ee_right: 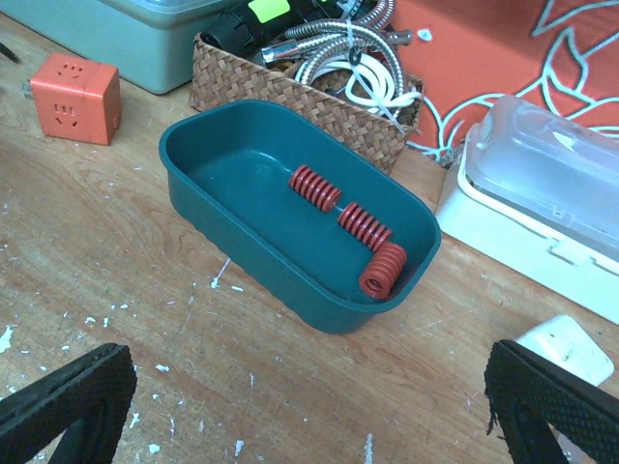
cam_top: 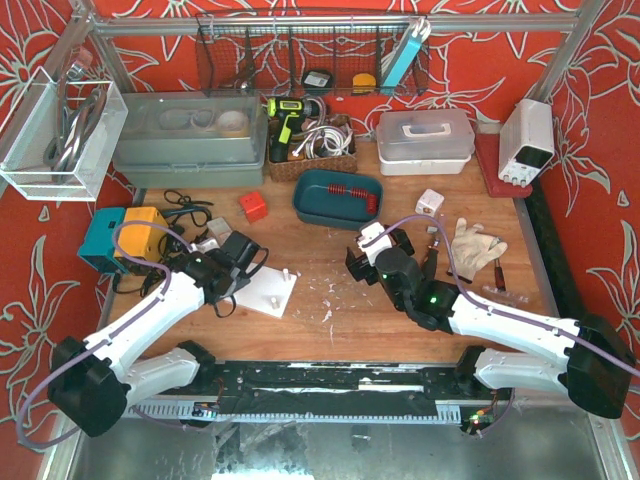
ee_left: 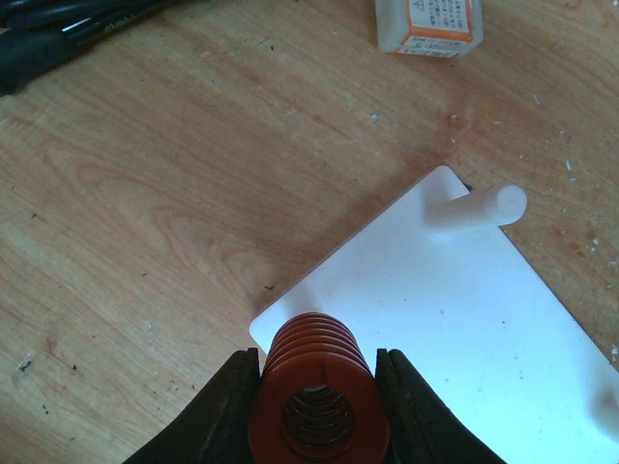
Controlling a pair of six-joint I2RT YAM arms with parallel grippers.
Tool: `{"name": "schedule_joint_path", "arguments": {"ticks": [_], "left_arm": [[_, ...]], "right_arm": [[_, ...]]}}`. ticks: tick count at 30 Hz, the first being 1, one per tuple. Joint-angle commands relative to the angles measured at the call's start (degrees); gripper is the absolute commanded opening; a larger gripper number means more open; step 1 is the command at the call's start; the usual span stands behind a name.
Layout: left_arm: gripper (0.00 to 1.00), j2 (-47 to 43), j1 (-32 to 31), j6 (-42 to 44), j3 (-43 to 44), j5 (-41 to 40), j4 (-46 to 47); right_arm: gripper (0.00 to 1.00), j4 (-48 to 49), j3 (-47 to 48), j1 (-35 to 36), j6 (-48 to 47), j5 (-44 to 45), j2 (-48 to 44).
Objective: Install the large spring
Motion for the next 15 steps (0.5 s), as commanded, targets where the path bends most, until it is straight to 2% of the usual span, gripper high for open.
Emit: {"name": "schedule_joint_path", "arguments": {"ticks": [1, 5, 15], "left_arm": [[0.1, 0.77, 0.44, 0.43, -0.75, -0.74, 1.49], [0.26, 0.94, 0.68, 0.49, -0.77, -1.35, 1.3], [0.46, 0.06, 0.79, 0.69, -0.38, -1.65, 1.34]], "right_arm": [[0.99, 0.38, -0.65, -0.47, 0.79, -0.25, 0.2], [0.99, 0.35, -0.49, -0.58, 0.72, -0.51, 0.58], [0.99, 0.25, -0.06, -0.97, 0.73, -0.7, 2.37]]}}
